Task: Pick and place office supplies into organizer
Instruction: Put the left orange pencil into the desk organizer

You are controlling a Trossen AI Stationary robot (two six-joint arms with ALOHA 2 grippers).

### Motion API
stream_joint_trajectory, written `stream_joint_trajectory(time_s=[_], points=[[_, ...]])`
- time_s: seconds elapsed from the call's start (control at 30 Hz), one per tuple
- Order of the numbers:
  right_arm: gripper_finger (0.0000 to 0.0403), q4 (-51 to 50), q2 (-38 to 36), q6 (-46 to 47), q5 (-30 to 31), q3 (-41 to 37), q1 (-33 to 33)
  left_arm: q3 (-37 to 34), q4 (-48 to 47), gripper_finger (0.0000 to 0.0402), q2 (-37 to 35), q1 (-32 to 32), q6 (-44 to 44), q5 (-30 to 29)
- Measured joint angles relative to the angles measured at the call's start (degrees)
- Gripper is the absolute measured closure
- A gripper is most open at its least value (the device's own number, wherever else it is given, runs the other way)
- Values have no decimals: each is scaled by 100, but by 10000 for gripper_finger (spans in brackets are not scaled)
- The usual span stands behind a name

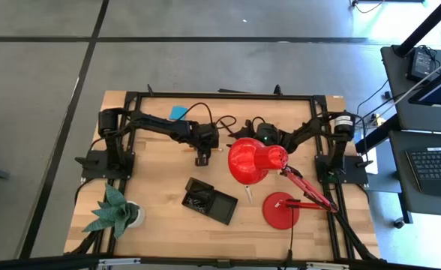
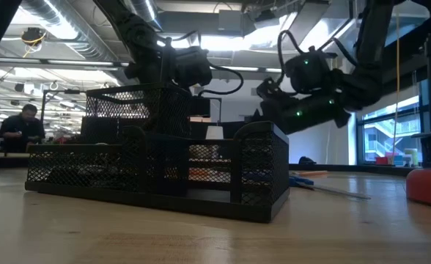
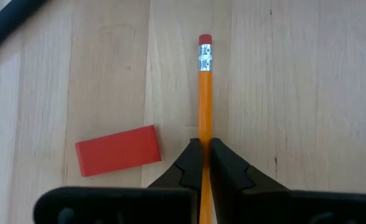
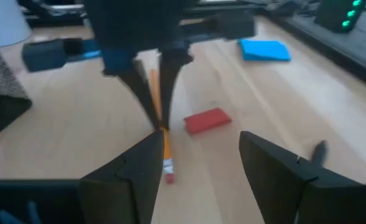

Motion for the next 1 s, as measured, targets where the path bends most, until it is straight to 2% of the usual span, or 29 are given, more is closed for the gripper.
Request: stream_joint_trajectory(time_s=[0.37, 0.57, 0.67, 0.83, 1.0], points=[[191, 40, 450, 422, -17, 88, 66, -13, 453, 393, 26, -15, 192, 338], [191, 25, 795, -10, -22, 360, 183, -11, 512, 398, 33, -6, 191, 348], [191, 10, 981, -258, -24, 484, 215, -4, 512, 399, 33, -6, 102, 331], [191, -15, 1216, -250, -292, 656, 219, 0, 505, 399, 33, 44, -294, 201], [191, -56, 1349, -231, -310, 746, 207, 4, 424, 399, 31, 93, -579, 168]])
